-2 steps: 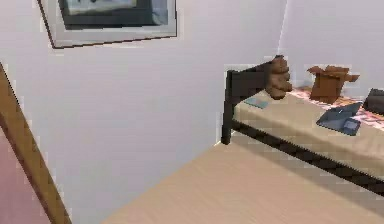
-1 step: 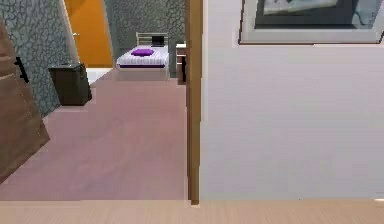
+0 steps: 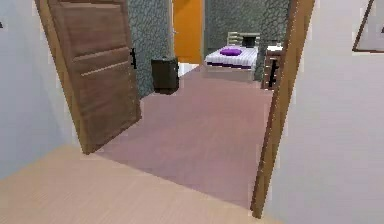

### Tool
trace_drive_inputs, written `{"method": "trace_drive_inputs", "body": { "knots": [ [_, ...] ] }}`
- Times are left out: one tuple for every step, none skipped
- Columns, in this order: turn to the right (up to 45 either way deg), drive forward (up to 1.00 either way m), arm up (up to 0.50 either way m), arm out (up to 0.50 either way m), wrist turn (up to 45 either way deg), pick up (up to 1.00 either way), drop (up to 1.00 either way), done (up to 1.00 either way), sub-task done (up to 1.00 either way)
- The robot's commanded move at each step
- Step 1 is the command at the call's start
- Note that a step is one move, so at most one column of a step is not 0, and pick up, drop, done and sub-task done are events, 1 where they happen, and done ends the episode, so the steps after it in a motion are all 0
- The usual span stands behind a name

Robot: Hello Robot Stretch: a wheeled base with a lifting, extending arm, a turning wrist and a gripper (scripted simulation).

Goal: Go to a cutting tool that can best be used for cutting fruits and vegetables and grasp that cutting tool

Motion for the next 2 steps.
{"method": "trace_drive_inputs", "body": {
  "knots": [
    [0.0,1.0,0.0,0.0,0.0,0.0,0.0,0.0,0.0],
    [0.0,1.0,0.0,0.0,0.0,0.0,0.0,0.0,0.0]
  ]
}}
